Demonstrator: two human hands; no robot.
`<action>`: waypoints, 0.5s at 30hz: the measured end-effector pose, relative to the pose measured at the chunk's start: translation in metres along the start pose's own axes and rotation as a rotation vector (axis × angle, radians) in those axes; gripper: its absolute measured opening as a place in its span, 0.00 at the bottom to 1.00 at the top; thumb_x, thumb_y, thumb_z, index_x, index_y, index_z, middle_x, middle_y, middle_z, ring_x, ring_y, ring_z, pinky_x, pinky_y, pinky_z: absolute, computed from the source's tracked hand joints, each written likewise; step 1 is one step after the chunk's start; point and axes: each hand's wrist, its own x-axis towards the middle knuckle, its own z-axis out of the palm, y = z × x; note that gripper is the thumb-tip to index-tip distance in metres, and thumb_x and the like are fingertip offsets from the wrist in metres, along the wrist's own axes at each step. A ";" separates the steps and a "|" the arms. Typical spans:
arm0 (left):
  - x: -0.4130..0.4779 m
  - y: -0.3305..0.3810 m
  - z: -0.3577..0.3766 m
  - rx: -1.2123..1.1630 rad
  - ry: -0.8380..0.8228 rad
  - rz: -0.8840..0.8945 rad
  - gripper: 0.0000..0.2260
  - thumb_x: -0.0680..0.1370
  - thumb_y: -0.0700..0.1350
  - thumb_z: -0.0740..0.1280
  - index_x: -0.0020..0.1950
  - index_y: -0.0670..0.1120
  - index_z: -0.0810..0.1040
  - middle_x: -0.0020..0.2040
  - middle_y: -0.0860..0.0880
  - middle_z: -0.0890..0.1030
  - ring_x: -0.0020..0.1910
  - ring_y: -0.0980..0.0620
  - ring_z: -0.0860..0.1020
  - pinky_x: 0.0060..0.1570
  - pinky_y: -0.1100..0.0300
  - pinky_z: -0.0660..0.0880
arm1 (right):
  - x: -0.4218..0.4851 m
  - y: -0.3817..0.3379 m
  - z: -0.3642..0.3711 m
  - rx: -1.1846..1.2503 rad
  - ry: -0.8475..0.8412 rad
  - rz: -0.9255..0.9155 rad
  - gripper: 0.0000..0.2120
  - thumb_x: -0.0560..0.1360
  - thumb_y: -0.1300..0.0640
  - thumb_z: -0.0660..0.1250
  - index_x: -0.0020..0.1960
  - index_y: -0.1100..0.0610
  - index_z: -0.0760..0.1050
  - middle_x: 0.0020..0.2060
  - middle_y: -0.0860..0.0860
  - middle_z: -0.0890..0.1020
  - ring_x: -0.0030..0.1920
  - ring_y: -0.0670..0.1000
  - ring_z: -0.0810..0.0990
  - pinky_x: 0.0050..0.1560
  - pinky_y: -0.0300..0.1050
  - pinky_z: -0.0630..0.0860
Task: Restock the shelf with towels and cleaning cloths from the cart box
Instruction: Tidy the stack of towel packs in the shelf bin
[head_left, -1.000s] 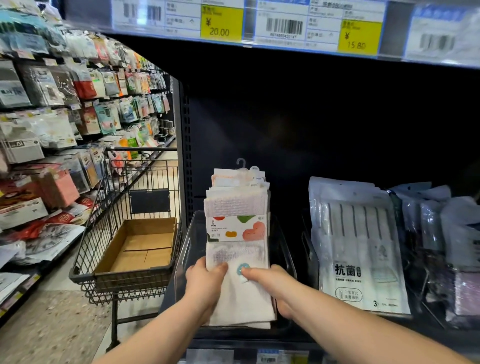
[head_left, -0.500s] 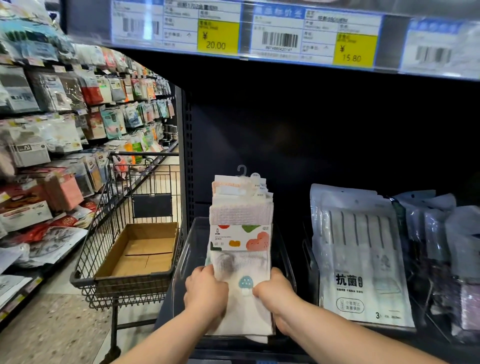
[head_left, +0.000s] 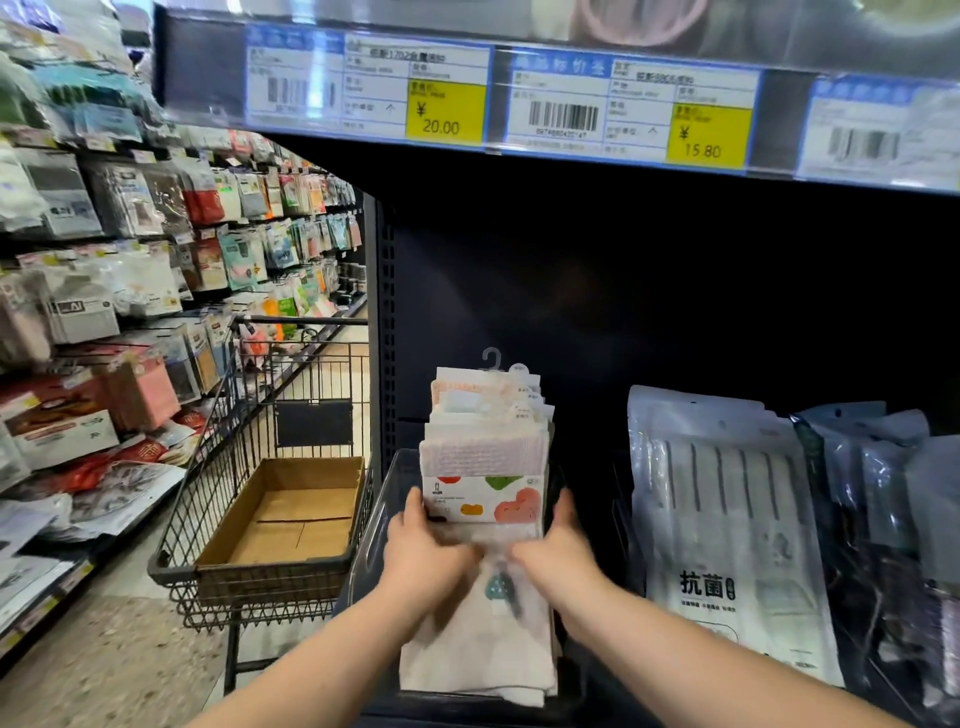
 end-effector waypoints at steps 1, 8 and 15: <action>-0.003 0.013 -0.003 -0.113 0.009 0.041 0.33 0.60 0.49 0.77 0.63 0.50 0.68 0.61 0.45 0.76 0.56 0.49 0.78 0.57 0.49 0.77 | 0.002 -0.010 -0.007 0.036 0.010 -0.026 0.48 0.72 0.62 0.70 0.78 0.51 0.39 0.72 0.54 0.66 0.59 0.50 0.74 0.46 0.35 0.75; 0.019 0.077 -0.031 -0.632 -0.120 0.031 0.20 0.79 0.65 0.47 0.65 0.58 0.67 0.62 0.54 0.72 0.63 0.52 0.69 0.64 0.52 0.62 | 0.037 -0.051 -0.045 0.320 -0.015 -0.174 0.28 0.79 0.39 0.51 0.75 0.51 0.60 0.73 0.49 0.65 0.73 0.52 0.62 0.70 0.49 0.58; 0.057 0.087 -0.032 -0.560 -0.186 0.018 0.25 0.79 0.65 0.44 0.53 0.53 0.76 0.45 0.50 0.81 0.45 0.50 0.79 0.43 0.55 0.74 | 0.071 -0.064 -0.044 0.505 -0.150 -0.082 0.37 0.77 0.33 0.40 0.71 0.56 0.67 0.69 0.55 0.72 0.70 0.55 0.68 0.73 0.53 0.60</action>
